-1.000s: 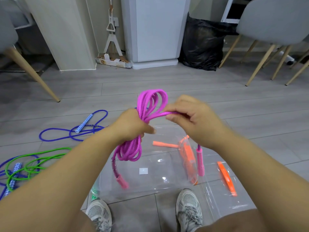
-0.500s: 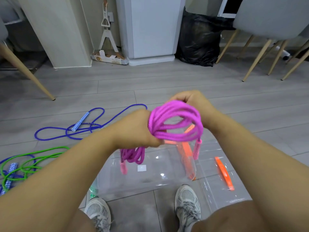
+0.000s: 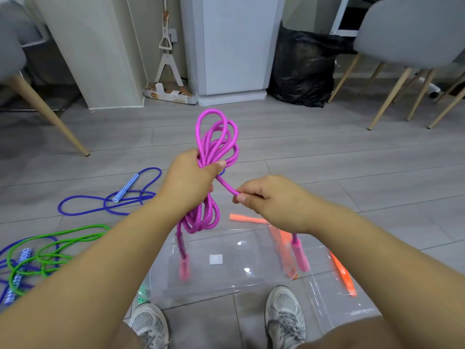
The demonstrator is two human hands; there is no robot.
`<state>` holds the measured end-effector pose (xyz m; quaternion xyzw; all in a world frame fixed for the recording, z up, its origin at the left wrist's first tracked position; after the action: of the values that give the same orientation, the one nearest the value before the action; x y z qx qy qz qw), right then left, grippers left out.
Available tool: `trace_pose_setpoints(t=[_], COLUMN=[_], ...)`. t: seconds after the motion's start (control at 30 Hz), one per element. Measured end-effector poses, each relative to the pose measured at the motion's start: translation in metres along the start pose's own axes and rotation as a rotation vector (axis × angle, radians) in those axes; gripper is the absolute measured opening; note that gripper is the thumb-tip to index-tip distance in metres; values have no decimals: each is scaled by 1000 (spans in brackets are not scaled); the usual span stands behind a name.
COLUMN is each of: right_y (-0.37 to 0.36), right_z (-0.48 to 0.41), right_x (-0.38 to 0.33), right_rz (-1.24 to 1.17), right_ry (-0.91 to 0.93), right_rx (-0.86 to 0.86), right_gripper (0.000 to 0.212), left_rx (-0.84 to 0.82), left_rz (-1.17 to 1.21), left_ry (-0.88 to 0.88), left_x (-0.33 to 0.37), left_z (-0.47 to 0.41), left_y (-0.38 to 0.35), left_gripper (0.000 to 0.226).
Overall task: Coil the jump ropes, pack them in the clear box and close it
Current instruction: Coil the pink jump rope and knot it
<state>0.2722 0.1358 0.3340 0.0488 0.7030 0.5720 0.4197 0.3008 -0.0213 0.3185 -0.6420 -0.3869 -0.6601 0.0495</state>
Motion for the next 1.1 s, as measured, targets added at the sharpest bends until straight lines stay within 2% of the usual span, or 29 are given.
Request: trace_pose_setpoints(t=[0.07,0.17,0.27,0.33,0.47,0.57,0.67,0.7,0.8,0.9,0.93,1.0,1.07,1.1], right_y=[3,11,22,26,32,35,35,37,40,33,30,26,21,16], right_z=[5,11,7,1,-7,-15,-25,-28,-33,-32,-31,-30,-29,-27], right_x=[-3,-4,-4,-6,-8,-4,2,6,27,41,43,42,39,36], right_rz=[18,-51,-59,-25,-3,-10,-35,-72,-215,-389,-380,-209,-102,-149], right_ry=[31,62,171,234,277,262,225,198,67,-53,-52,-1,-9,-27], right_rx=[-6,39,212,303,384,400,377,365,367,274,245,193,197,194], right_gripper=[31,25,19,24,27,26,11,3,17,6,3,8,15,18], left_rx=[7,-102,-224,-305,-499,-619,-638,-629,-614,-556,-530,-461,-401,-382], left_rz=[-139,-277,-399,-475,-500,-597,-659,-639,-495,-394,-350,-229,2,150], left_ry=[4,7,-58,-87,-105,-249,-403,-431,-448,-421,-419,-376,-229,-138], left_x=[-9,-14,-9,-5,-4,1,9,12,18,21,22,25,24,23], left_z=[-6,-5,3,10,18,30,42,43,42,38,38,36,31,29], left_y=[2,4,-1,-6,-13,-22,-31,-32,-29,-23,-21,-16,-11,-10], left_gripper=[13,24,19,18,15,27,35,34,20,17,19,24,28,31])
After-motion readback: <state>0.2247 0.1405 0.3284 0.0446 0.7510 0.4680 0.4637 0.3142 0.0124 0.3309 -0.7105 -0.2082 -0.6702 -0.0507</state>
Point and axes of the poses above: each hand's wrist, its own z-axis away from the middle knuckle, its own y-axis out of the back of the hand, x = y × z, the point moved 4 cm from there along -z, towards the middle knuckle, and after that the axes turned 7 degrees about x, right-handed, at the moved point
